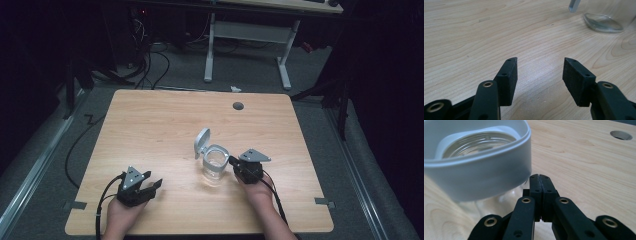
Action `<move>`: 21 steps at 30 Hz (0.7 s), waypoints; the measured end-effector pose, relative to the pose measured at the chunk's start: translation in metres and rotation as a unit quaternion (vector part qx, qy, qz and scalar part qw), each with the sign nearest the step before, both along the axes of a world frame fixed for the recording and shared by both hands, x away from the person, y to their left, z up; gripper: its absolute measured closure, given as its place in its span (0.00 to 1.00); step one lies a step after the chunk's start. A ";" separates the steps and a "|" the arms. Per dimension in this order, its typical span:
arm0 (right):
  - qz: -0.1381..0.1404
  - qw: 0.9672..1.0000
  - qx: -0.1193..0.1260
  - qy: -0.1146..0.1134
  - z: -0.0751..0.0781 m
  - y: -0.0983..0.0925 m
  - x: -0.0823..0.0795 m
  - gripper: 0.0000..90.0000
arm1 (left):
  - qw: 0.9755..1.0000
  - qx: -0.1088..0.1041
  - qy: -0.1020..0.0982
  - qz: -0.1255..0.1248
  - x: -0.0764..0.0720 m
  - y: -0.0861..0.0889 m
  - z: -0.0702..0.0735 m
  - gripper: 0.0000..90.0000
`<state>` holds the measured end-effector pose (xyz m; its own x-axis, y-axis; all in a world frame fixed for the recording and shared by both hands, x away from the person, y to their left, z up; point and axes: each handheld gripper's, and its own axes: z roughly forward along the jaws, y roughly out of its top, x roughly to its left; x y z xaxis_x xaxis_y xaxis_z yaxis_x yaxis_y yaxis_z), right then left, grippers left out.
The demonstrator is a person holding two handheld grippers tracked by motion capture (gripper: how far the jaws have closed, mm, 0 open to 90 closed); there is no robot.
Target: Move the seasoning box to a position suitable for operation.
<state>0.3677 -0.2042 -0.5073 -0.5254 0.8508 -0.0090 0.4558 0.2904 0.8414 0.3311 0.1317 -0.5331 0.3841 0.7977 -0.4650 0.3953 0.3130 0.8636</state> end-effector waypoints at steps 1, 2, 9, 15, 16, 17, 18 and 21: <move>0.000 1.000 0.000 0.000 0.000 0.000 0.000 1.00 | 1.000 0.001 0.000 -0.001 0.000 0.000 0.000 0.51; 0.002 1.000 0.001 0.000 0.000 0.000 -0.005 1.00 | 1.000 0.002 0.000 -0.001 0.000 -0.001 -0.001 0.51; 0.014 1.000 0.001 -0.002 -0.002 0.003 -0.017 0.99 | 1.000 0.005 0.001 -0.003 0.000 -0.003 -0.001 0.52; -0.002 1.000 0.003 0.000 -0.003 0.001 -0.004 0.99 | 1.000 0.006 0.001 -0.002 0.000 -0.003 -0.002 0.52; -0.006 1.000 0.005 0.001 -0.003 0.002 0.001 0.99 | 1.000 0.005 0.001 -0.001 0.000 -0.003 -0.001 0.52; -0.005 1.000 0.005 -0.001 -0.003 0.002 0.005 0.99 | 1.000 0.004 0.000 0.000 0.000 -0.003 -0.002 0.52; -0.008 1.000 0.005 0.000 -0.002 0.003 0.008 0.99 | 1.000 0.004 0.000 0.001 0.000 -0.002 -0.002 0.52; -0.005 1.000 0.005 -0.003 -0.001 0.005 0.013 0.99 | 1.000 0.001 0.002 0.003 0.001 -0.002 -0.002 0.52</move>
<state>0.3812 -0.1988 -0.5086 -0.5169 0.8560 -0.0038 0.4534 0.2776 0.8470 0.3318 0.1300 -0.5349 0.3774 0.8005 -0.4656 0.3974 0.3142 0.8622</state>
